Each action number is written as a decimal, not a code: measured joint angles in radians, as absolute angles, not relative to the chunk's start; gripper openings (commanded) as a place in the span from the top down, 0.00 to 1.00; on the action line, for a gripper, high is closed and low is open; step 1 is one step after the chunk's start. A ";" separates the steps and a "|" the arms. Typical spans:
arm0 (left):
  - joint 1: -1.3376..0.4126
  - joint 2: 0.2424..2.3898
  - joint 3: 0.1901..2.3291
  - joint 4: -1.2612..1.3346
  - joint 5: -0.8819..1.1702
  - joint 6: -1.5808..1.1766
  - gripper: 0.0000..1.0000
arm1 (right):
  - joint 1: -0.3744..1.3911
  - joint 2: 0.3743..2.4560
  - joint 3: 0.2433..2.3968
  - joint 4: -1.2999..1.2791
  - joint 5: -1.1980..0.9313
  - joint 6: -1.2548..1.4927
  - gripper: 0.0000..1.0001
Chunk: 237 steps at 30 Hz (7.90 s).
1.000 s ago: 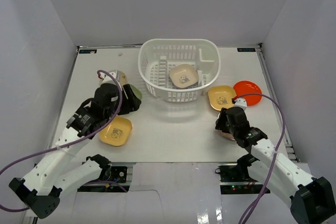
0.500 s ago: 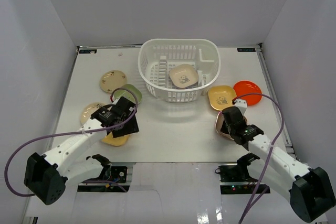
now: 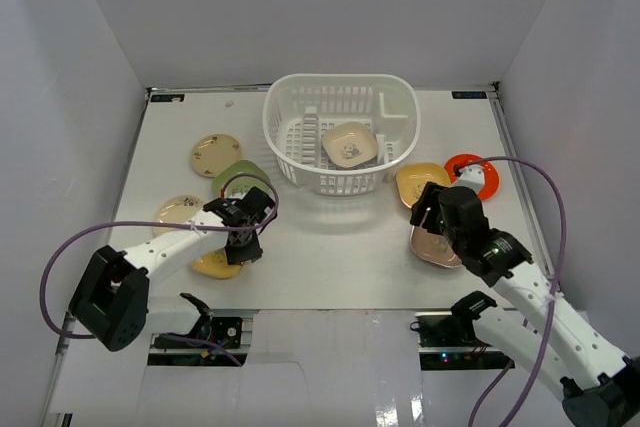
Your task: Place the plates into the plastic bin on the countertop
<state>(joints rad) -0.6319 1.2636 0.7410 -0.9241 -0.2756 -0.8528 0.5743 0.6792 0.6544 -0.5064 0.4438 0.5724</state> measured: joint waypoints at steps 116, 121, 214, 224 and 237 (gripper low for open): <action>-0.314 1.105 0.654 -0.476 -0.423 -0.877 0.16 | 0.704 1.899 1.543 -0.215 0.288 0.105 0.37; -0.248 1.227 0.657 -0.384 -0.377 -0.876 0.23 | 0.703 1.602 1.376 -0.207 0.315 0.145 0.67; -0.231 1.357 1.343 -0.388 -0.146 -0.715 0.37 | 0.424 1.760 1.541 -0.320 0.076 0.149 0.92; 0.137 1.490 1.063 -0.380 0.069 -0.734 0.33 | 0.436 1.901 1.623 -0.378 0.113 0.120 0.39; 0.222 1.756 1.151 -0.314 0.151 -0.730 0.39 | 0.434 1.288 1.225 -0.191 0.117 0.189 0.49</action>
